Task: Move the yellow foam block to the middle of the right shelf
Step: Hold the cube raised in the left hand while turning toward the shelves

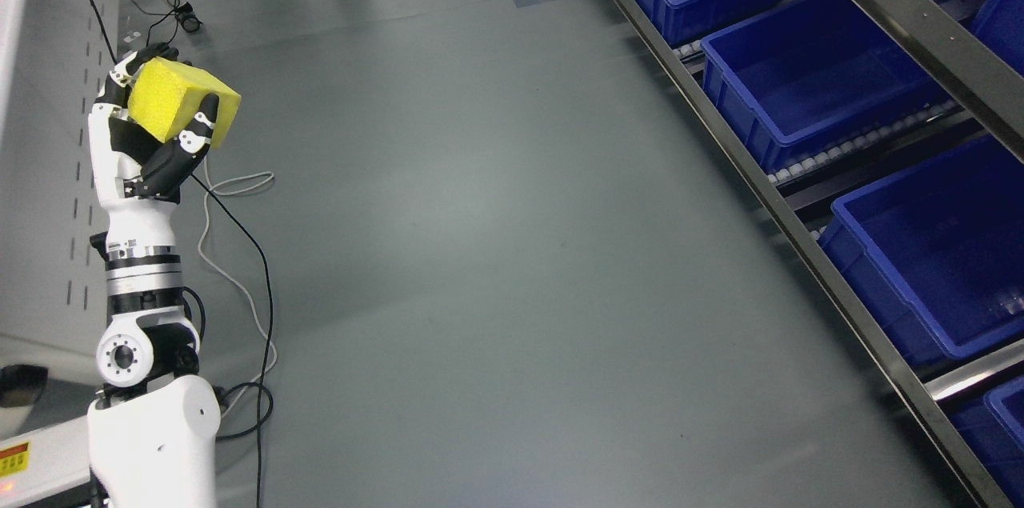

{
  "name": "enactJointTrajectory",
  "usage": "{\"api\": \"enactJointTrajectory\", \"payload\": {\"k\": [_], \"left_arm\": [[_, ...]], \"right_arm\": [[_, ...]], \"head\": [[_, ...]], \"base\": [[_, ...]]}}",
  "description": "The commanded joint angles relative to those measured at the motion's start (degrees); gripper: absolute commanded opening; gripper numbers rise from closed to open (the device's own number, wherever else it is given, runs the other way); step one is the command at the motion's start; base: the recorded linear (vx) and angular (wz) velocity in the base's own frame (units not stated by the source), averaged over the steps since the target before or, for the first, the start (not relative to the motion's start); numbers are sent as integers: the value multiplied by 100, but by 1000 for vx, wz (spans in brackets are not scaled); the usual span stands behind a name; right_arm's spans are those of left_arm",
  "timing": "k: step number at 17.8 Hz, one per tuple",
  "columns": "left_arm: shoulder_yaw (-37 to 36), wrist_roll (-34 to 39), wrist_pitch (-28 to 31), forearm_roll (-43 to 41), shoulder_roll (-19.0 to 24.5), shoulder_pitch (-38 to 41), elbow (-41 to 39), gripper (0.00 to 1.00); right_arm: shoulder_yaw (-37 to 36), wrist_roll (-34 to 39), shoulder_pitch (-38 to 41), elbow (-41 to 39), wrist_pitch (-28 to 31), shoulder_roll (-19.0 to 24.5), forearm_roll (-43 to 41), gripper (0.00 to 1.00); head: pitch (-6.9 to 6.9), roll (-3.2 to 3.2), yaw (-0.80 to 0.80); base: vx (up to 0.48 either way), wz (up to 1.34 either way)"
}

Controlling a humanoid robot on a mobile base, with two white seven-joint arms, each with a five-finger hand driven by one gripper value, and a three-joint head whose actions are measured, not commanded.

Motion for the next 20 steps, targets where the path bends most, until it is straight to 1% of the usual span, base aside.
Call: {"api": "enactJointTrajectory", "payload": {"k": [1, 10, 13, 15, 20], "left_arm": [[5, 6, -56, 0, 141, 2, -1, 15], [-118, -3, -65, 0, 132, -7, -79, 15], [-442, -38, -108, 0, 141, 72, -281, 15], [-723, -231, -310, 0, 132, 195, -430, 15], [-1321, -258, -416, 9, 106, 99, -747, 15]], "right_arm": [[0, -2, -9, -100, 4, -100, -34, 100], [0, -2, -9, -100, 4, -100, -34, 100], [0, -2, -9, -100, 4, -100, -34, 100], [0, -2, -9, -100, 4, -100, -34, 100], [0, -2, -9, -100, 4, -100, -34, 100]], "head": [[0, 0, 0], [0, 0, 0], [0, 0, 0], [0, 0, 0], [0, 0, 0]], "base": [[359, -142], [384, -31], [452, 127], [464, 120], [403, -81]]}}
